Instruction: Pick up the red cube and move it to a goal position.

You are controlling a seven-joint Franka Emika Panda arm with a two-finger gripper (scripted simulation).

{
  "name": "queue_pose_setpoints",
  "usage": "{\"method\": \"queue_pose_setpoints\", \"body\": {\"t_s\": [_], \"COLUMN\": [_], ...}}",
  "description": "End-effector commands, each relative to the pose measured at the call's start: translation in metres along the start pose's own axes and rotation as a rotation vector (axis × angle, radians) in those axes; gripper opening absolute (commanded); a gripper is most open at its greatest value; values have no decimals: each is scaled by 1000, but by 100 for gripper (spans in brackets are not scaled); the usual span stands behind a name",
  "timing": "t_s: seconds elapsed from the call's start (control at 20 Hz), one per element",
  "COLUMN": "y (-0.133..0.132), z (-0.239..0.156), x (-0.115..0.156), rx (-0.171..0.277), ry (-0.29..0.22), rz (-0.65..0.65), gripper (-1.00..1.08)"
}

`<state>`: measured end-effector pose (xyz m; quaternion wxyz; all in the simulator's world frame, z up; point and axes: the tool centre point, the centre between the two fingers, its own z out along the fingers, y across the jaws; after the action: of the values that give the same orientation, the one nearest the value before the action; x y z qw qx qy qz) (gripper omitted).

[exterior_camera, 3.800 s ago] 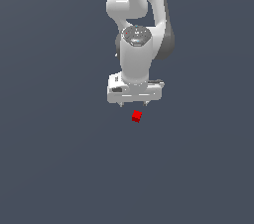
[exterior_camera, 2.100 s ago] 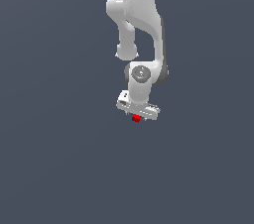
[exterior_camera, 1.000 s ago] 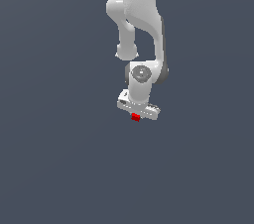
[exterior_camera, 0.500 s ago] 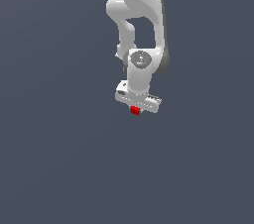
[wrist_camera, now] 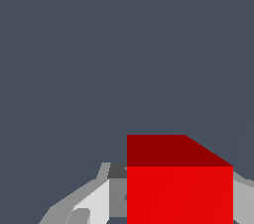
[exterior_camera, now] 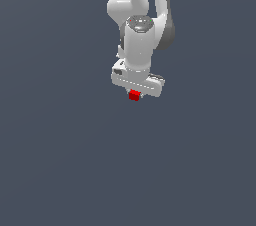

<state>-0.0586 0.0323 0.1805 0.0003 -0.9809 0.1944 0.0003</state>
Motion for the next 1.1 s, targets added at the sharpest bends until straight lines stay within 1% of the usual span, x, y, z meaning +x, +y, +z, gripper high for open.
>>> {"method": "queue_pose_setpoints", "body": {"t_s": [0.0, 0.35, 0.6, 0.85, 1.05], "y": [5, 17, 23, 28, 29], "z": [-30, -108, -156, -191, -209], "x": [-3, -8, -11, -12, -13], "rx": [0, 0, 0, 0, 0], "ry": [1, 1, 1, 1, 1], "rz": [0, 1, 1, 1, 0], "gripper": [-100, -100, -100, -100, -100]}}
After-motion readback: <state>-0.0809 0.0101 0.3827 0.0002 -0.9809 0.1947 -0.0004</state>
